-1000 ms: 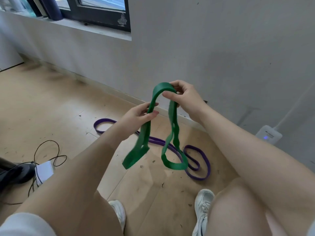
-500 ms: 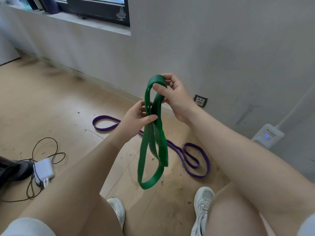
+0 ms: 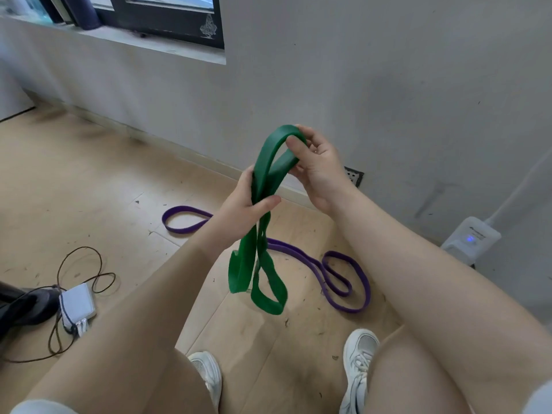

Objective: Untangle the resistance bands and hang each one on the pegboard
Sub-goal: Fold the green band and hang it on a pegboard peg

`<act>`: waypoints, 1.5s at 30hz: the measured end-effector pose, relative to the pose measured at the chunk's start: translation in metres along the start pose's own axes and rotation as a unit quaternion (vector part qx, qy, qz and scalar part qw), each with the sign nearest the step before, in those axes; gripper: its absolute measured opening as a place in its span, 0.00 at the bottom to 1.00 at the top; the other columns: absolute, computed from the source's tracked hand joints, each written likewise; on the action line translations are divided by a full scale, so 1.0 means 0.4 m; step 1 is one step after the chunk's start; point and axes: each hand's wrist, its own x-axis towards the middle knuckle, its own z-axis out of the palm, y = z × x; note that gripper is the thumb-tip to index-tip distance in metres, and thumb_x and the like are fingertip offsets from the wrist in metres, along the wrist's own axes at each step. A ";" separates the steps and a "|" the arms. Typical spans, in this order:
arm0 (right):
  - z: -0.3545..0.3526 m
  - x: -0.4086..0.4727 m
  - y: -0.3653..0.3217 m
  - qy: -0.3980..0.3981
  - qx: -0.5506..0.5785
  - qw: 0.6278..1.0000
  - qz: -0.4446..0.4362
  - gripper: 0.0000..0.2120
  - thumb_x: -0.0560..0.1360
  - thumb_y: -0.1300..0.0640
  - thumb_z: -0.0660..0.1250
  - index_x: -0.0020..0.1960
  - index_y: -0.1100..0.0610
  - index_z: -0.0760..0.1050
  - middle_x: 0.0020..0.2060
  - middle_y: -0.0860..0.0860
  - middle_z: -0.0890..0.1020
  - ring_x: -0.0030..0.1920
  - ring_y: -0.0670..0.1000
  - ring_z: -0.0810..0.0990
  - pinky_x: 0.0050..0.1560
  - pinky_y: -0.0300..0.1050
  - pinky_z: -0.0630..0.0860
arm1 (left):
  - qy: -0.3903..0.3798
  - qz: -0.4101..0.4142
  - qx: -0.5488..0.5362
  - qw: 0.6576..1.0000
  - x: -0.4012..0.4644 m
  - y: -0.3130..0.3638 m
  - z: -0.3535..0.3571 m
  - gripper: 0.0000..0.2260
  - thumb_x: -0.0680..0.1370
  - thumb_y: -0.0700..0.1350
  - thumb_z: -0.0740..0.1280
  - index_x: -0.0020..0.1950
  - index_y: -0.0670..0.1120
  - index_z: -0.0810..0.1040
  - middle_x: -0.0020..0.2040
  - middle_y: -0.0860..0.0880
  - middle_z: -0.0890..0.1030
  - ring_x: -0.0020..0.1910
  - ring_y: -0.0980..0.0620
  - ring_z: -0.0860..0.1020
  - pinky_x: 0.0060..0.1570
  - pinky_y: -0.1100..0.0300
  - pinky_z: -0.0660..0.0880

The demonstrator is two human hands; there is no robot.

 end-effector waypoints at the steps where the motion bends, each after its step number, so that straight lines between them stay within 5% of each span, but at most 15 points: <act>1: -0.004 0.002 0.000 -0.001 0.047 0.999 0.006 0.07 0.76 0.64 0.63 0.54 0.57 0.71 0.45 0.54 0.75 0.42 0.51 0.76 0.47 0.45 0.79 | -0.006 0.009 0.018 1.000 0.001 0.005 0.000 0.27 0.76 0.44 0.67 0.71 0.51 0.58 0.52 0.57 0.73 0.52 0.59 0.74 0.54 0.63 0.73; 4: -0.012 0.006 -0.007 -0.003 0.143 0.990 0.012 0.09 0.76 0.61 0.63 0.56 0.57 0.70 0.45 0.53 0.77 0.44 0.50 0.78 0.51 0.44 0.78 | 0.010 0.051 0.097 0.994 0.014 0.021 0.007 0.27 0.77 0.42 0.66 0.72 0.46 0.58 0.50 0.54 0.72 0.48 0.57 0.73 0.48 0.67 0.72; 6: -0.024 0.002 -0.003 0.027 0.140 0.989 0.025 0.21 0.73 0.56 0.66 0.64 0.59 0.67 0.53 0.52 0.77 0.49 0.49 0.80 0.56 0.42 0.77 | 0.039 0.050 0.099 0.993 0.030 0.038 0.000 0.23 0.77 0.42 0.65 0.70 0.45 0.62 0.54 0.51 0.74 0.50 0.55 0.75 0.47 0.65 0.72; 10: -0.058 -0.061 0.084 0.030 -0.170 0.980 0.098 0.32 0.74 0.43 0.62 0.73 0.56 0.59 0.69 0.51 0.69 0.64 0.51 0.73 0.66 0.48 0.69 | 0.109 0.020 0.083 0.990 0.071 0.078 -0.030 0.12 0.78 0.44 0.64 0.60 0.47 0.70 0.50 0.48 0.78 0.48 0.51 0.77 0.44 0.63 0.74; 15: -0.021 -0.108 0.172 -0.079 -0.307 0.944 0.096 0.30 0.71 0.46 0.71 0.68 0.49 0.63 0.58 0.46 0.76 0.58 0.48 0.75 0.57 0.47 0.75 | 0.172 0.033 0.095 0.980 0.120 0.133 -0.032 0.11 0.72 0.47 0.69 0.50 0.42 0.75 0.37 0.50 0.75 0.40 0.48 0.76 0.45 0.51 0.76; 18: 0.015 -0.111 0.173 -0.053 -0.406 0.912 0.039 0.29 0.68 0.44 0.72 0.64 0.52 0.66 0.53 0.46 0.75 0.51 0.47 0.74 0.44 0.38 0.72 | 0.196 0.048 0.178 0.963 0.139 0.162 -0.029 0.12 0.71 0.49 0.71 0.48 0.43 0.75 0.39 0.50 0.76 0.41 0.48 0.77 0.43 0.53 0.76; 21: 0.035 -0.110 0.172 -0.007 -0.507 0.861 -0.023 0.14 0.75 0.50 0.66 0.55 0.58 0.72 0.51 0.51 0.75 0.45 0.48 0.74 0.38 0.37 0.68 | 0.211 0.033 0.245 0.946 0.156 0.165 -0.031 0.12 0.71 0.50 0.70 0.46 0.44 0.73 0.40 0.50 0.76 0.40 0.49 0.75 0.40 0.56 0.74; 25: 0.036 -0.089 0.163 0.068 -0.405 0.911 0.034 0.11 0.76 0.59 0.65 0.58 0.56 0.72 0.48 0.51 0.79 0.48 0.51 0.79 0.45 0.42 0.77 | 0.162 -0.034 0.183 0.969 0.175 0.167 -0.030 0.20 0.72 0.57 0.69 0.54 0.44 0.73 0.48 0.49 0.78 0.47 0.49 0.77 0.45 0.55 0.76; 30: 0.017 -0.056 0.158 0.182 -0.187 0.962 0.080 0.23 0.71 0.62 0.71 0.57 0.51 0.60 0.46 0.54 0.81 0.46 0.54 0.82 0.51 0.53 0.80 | 0.056 -0.100 0.034 0.993 0.076 0.062 -0.017 0.29 0.80 0.55 0.58 0.76 0.45 0.54 0.68 0.50 0.70 0.66 0.53 0.69 0.59 0.64 0.62; 33: 0.013 -0.016 0.147 0.222 -0.147 0.960 0.080 0.20 0.71 0.63 0.71 0.53 0.50 0.63 0.48 0.58 0.79 0.47 0.57 0.81 0.47 0.55 0.81 | -0.033 -0.095 0.024 0.995 -0.001 -0.049 0.001 0.26 0.77 0.47 0.66 0.72 0.49 0.61 0.63 0.51 0.76 0.61 0.50 0.76 0.59 0.57 0.74; 36: 0.012 -0.007 0.143 0.251 -0.098 0.955 0.124 0.14 0.73 0.64 0.69 0.53 0.50 0.68 0.53 0.59 0.77 0.48 0.58 0.82 0.43 0.50 0.83 | 0.033 -0.063 0.131 0.989 -0.011 -0.084 0.012 0.35 0.74 0.46 0.70 0.75 0.47 0.55 0.68 0.51 0.70 0.66 0.53 0.70 0.65 0.56 0.69; 39: 0.015 -0.008 0.139 0.252 -0.053 0.957 0.136 0.15 0.74 0.65 0.67 0.58 0.53 0.72 0.55 0.57 0.77 0.50 0.58 0.81 0.44 0.50 0.82 | 0.024 -0.018 0.163 0.986 0.004 -0.099 -0.001 0.31 0.74 0.46 0.70 0.74 0.47 0.60 0.67 0.50 0.72 0.66 0.52 0.70 0.64 0.50 0.71; 45: 0.028 -0.014 0.112 0.243 0.029 0.956 0.163 0.13 0.75 0.67 0.65 0.59 0.58 0.74 0.54 0.58 0.80 0.48 0.56 0.82 0.45 0.50 0.82 | 0.097 0.078 0.276 0.953 0.000 -0.084 -0.004 0.24 0.72 0.39 0.69 0.66 0.38 0.68 0.64 0.44 0.70 0.60 0.49 0.70 0.57 0.66 0.66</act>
